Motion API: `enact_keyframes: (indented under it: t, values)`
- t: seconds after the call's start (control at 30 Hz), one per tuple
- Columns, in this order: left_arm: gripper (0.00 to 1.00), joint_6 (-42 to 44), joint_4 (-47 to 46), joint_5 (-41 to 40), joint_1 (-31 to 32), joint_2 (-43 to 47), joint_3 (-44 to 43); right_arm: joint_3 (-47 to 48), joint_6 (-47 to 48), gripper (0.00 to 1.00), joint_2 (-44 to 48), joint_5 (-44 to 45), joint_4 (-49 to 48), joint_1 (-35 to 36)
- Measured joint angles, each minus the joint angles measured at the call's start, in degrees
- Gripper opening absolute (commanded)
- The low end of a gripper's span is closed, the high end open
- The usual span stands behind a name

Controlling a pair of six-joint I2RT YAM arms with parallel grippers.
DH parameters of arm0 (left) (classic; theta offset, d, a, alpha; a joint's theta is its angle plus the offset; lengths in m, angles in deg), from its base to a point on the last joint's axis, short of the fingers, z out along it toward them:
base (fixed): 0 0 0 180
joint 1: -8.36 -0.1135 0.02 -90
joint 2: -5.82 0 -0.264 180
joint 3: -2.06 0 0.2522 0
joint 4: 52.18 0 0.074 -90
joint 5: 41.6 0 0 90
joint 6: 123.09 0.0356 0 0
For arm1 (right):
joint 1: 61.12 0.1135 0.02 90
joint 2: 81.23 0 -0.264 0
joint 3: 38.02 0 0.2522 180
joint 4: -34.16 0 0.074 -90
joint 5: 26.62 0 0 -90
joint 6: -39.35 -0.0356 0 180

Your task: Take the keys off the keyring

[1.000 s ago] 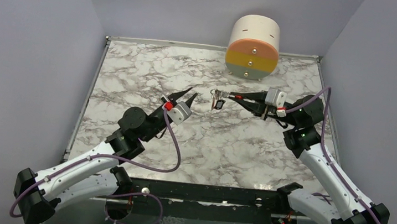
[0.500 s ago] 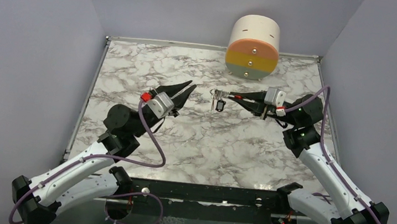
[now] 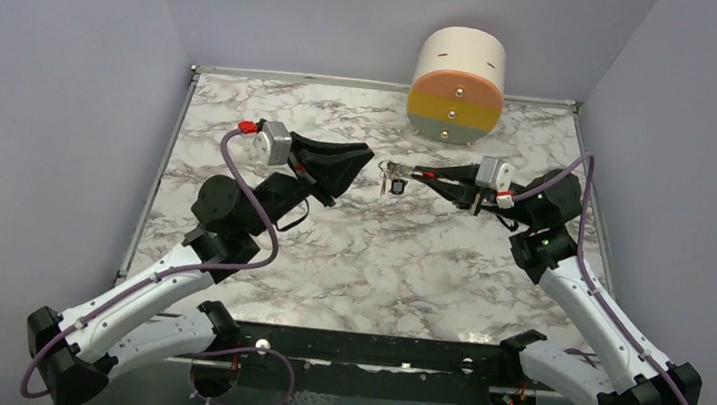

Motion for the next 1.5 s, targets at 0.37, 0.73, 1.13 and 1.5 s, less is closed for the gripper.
enact_keyframes:
  t: [0.37,0.73,1.13,1.5]
  values:
    - [0.09,-14.45,0.04,6.99,-1.44,-0.48,2.21,-0.02,0.35,0.02,0.37,0.09,-0.52,0.0]
    - [0.1,-26.91,-11.82,23.39,-10.05,-4.22,5.99,-0.07,-0.26,0.02,1.16,0.37,-1.33,0.0]
    - [0.2,-21.49,-5.68,23.08,-11.28,0.17,4.66,-0.15,-0.7,0.02,1.75,0.66,-2.21,0.0]
    - [0.22,-17.49,-3.85,20.87,-10.56,-5.44,2.23,-1.05,-0.68,0.02,1.7,0.87,-2.99,0.0]
